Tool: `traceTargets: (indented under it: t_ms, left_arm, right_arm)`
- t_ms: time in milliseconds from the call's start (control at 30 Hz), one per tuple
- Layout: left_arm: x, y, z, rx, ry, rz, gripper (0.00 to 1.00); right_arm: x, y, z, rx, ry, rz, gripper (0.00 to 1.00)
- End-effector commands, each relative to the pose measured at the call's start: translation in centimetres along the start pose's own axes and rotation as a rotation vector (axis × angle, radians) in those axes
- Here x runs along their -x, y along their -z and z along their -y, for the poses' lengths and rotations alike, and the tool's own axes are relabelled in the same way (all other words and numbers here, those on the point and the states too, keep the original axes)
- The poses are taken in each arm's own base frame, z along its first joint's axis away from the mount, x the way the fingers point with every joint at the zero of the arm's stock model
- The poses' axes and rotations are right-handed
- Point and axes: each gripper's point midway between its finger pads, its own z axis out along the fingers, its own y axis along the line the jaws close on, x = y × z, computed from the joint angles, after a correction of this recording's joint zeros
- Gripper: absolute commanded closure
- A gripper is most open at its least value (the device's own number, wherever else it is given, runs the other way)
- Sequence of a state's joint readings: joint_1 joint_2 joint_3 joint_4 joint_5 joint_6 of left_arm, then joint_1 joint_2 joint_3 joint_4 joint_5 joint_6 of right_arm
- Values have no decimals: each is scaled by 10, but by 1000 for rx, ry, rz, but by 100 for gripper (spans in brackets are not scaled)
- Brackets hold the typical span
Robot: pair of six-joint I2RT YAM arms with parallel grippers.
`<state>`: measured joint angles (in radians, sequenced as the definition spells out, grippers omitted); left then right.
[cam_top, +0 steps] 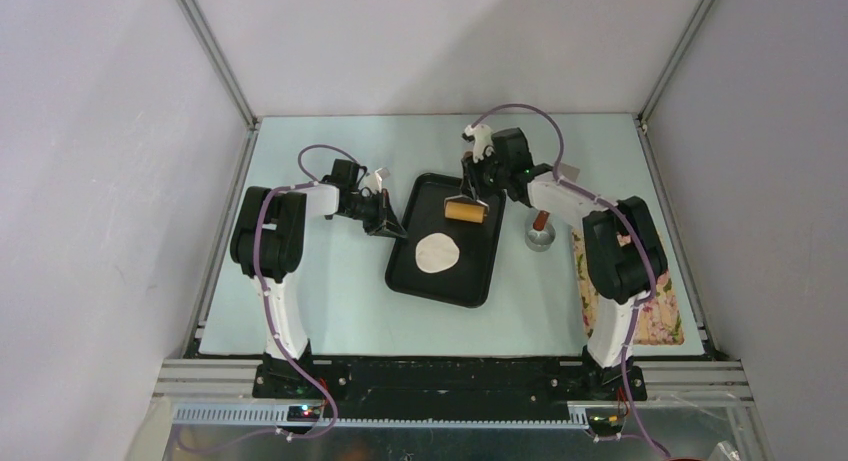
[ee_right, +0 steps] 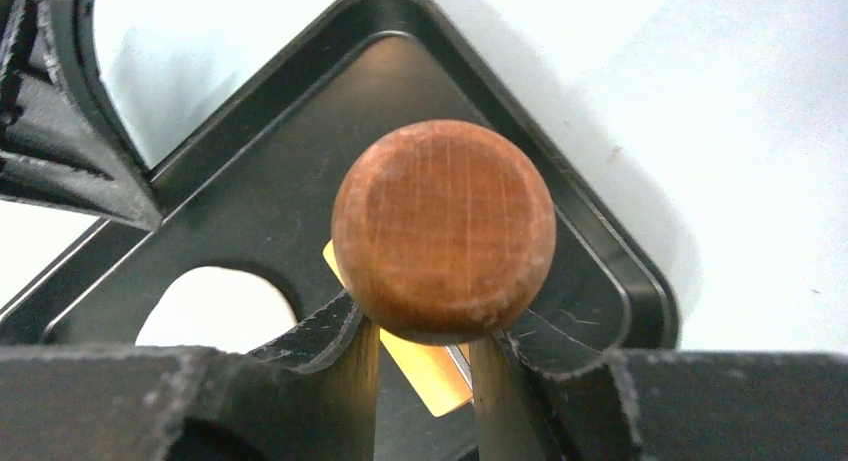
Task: Roll out the dumpling wrappers from the dough
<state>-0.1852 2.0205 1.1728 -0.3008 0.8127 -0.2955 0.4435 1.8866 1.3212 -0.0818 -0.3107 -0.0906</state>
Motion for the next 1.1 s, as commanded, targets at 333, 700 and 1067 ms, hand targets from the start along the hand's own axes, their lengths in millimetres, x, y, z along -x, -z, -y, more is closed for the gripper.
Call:
traceTargets:
  t_ms: [333, 700, 1067]
  left_arm:
    - [-16, 1, -18, 42, 54, -44, 100]
    - [-16, 1, -18, 39, 53, -44, 100]
    - [-15, 0, -19, 39, 57, -45, 100]
  right_arm:
    - [99, 83, 122, -334, -111, 202, 100]
    - [42, 45, 189, -307, -409, 143, 100]
    - [31, 62, 210, -289, -456, 120, 57]
